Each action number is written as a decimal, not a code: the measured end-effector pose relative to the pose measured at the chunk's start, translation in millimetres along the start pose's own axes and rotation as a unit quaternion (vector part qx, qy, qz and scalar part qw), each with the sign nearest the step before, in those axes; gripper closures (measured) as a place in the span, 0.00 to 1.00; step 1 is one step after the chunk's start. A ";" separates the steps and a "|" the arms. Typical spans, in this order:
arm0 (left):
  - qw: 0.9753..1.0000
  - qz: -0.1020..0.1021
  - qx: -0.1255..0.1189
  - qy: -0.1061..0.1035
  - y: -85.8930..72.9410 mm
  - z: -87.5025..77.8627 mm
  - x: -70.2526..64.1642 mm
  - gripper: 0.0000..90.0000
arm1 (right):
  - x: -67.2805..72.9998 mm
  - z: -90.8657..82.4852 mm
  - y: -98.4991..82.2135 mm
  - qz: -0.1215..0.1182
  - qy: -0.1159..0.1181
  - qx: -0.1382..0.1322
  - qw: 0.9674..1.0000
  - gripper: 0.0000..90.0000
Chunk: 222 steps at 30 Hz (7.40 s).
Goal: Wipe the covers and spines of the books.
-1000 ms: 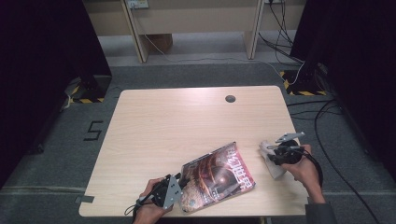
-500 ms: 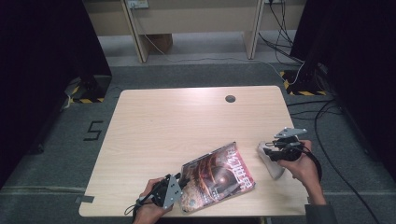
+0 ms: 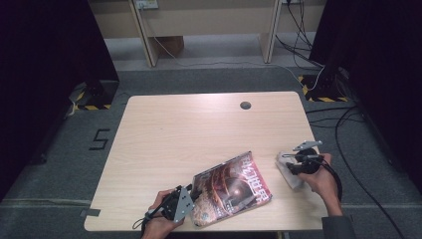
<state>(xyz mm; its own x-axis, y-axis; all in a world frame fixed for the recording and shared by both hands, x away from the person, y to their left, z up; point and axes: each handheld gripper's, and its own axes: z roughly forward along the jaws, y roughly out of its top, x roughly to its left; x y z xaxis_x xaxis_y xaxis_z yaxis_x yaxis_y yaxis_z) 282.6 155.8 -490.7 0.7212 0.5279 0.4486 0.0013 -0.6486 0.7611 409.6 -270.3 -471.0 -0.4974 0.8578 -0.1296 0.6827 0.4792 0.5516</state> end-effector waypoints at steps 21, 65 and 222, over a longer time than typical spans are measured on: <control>1.000 0.008 -0.001 0.001 0.8 0.3 -0.3 0.78 | 54.9 -25.7 44.2 -0.058 0.107 -0.127 0.984 0.41; 0.999 0.038 0.006 -0.002 3.8 2.1 7.4 0.81 | 157.7 12.4 98.3 -0.260 0.225 -0.108 0.933 0.45; 0.981 -0.126 0.130 -0.064 -6.2 32.3 19.4 0.54 | 145.9 -14.4 -21.8 -0.208 0.123 -0.028 0.970 0.52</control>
<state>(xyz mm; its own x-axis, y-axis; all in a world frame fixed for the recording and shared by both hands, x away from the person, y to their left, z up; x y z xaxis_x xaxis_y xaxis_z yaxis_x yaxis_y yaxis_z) 319.0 152.3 -501.9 0.7565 0.6269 0.1865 0.3554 -0.6333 0.6875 314.4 -158.3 -490.0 -0.8411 0.5184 -0.1547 0.3683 0.7582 0.5381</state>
